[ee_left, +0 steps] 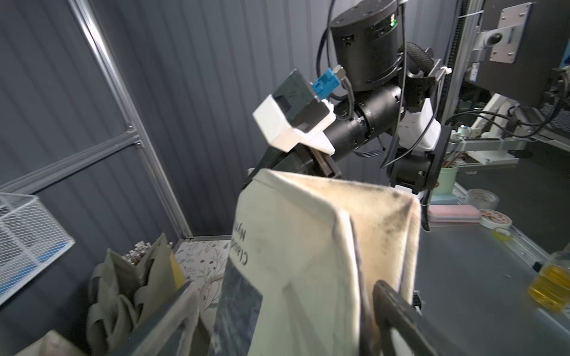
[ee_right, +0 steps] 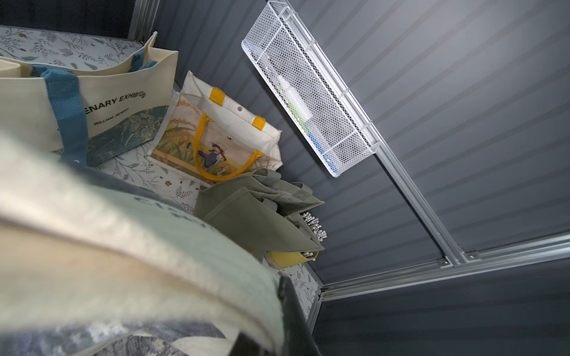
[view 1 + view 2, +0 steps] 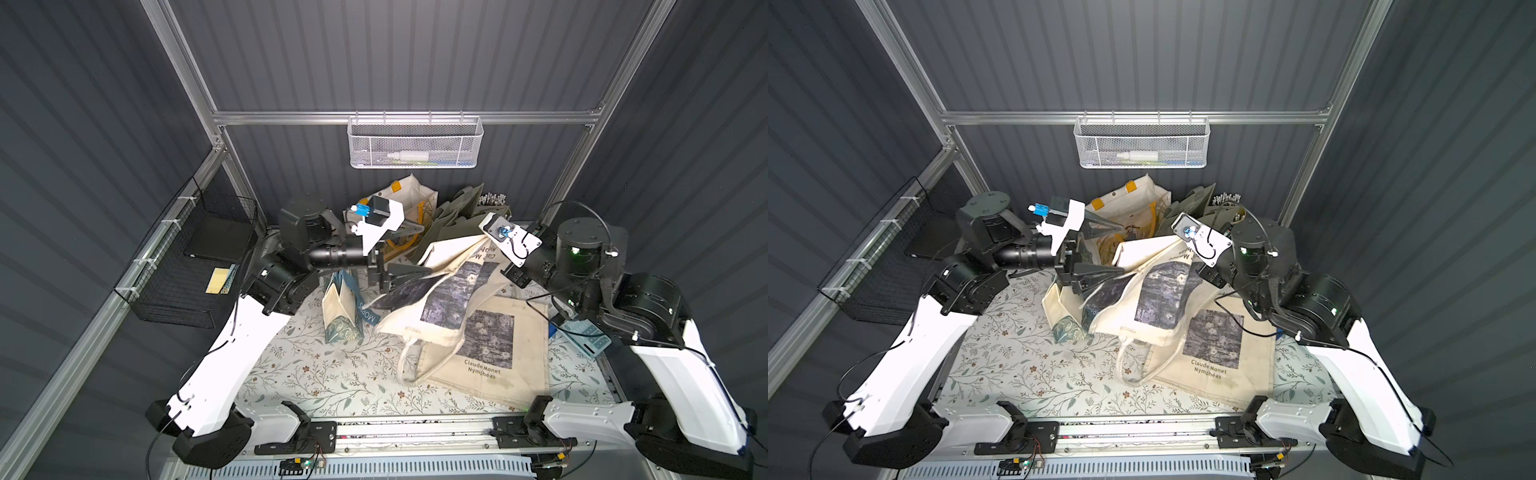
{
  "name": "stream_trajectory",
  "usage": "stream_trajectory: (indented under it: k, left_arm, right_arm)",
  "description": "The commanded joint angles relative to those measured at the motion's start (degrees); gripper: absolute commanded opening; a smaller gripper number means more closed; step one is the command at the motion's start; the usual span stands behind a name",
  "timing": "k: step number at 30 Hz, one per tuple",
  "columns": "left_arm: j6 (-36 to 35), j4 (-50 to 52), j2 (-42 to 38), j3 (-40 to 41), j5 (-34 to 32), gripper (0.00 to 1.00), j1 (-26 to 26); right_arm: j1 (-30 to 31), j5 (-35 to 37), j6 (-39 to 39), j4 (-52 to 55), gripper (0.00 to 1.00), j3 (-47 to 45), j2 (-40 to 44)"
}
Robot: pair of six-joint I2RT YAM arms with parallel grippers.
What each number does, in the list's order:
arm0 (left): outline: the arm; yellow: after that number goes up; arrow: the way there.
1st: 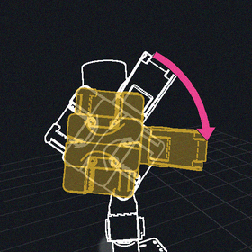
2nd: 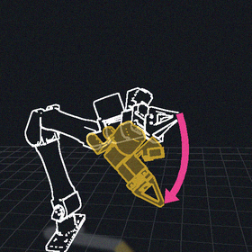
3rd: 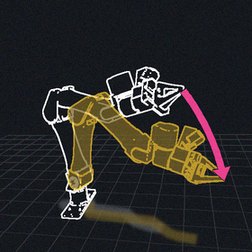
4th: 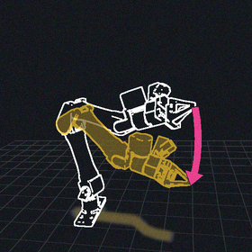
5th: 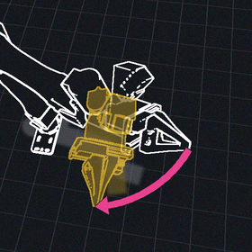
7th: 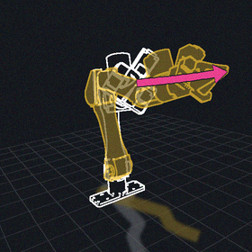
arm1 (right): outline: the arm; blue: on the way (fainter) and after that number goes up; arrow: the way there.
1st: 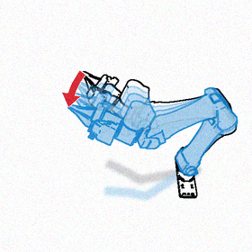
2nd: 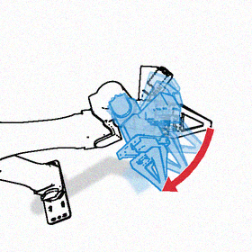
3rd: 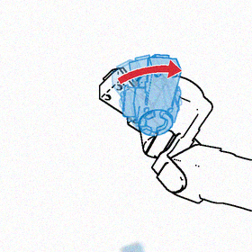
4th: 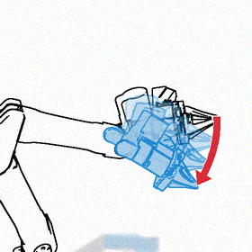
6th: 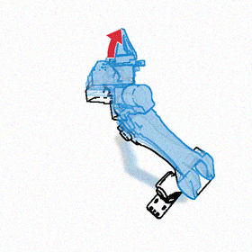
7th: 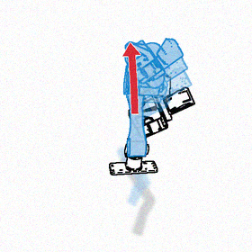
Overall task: Put away the canvas bag
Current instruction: Press the canvas bag.
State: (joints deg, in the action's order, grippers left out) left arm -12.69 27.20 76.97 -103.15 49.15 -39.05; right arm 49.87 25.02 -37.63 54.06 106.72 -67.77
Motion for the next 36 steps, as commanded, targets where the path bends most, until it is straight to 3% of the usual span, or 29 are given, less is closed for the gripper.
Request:
stream_trajectory:
  k: [1, 11, 17, 23, 25, 27, 34, 36]
  left_arm:
    - [-8.76, 9.86, 3.17, -5.79, -5.38, 0.89, -5.66]
    - [-11.08, 8.56, -0.36, -4.43, -8.08, 0.99, -7.53]
    - [-10.85, 15.14, 3.4, -9.28, -6.89, 0.99, -7.54]
    - [-12.67, 15.51, 5.88, -10.42, -10.91, 0.97, -9.19]
    - [-14.94, 18.33, 8.15, -13.12, -14.87, 0.87, -11.24]
    - [-17.13, 19.84, 9.33, -14.99, -17.61, 0.69, -12.32]
    - [-14.13, 5.44, 4.2, -6.89, -19.07, 0.0, -12.49]
    - [-13.42, 5.38, 4.37, -7.9, -20.66, 0.0, -12.51]
  right_arm:
    - [-0.38, -1.02, 2.83, -3.03, 0.0, 1.68, -0.08]
    - [-4.31, -3.98, 3.86, -3.51, 0.0, -0.74, 1.9]
    - [-5.84, -5.45, 4.39, -3.94, 0.0, -1.46, 2.59]
    - [-6.36, -7.13, 5.41, -2.99, 0.0, -0.93, 2.12]
    - [-6.36, -7.23, 5.28, -2.94, 0.0, -1.42, 1.86]
    - [-6.32, -7.38, 5.2, -2.92, 0.0, -1.84, 1.76]
    - [-6.36, -7.2, 4.49, -3.16, 0.0, -3.7, 1.84]
    - [-6.36, -7.41, 4.26, -3.29, 0.0, -4.12, 2.1]
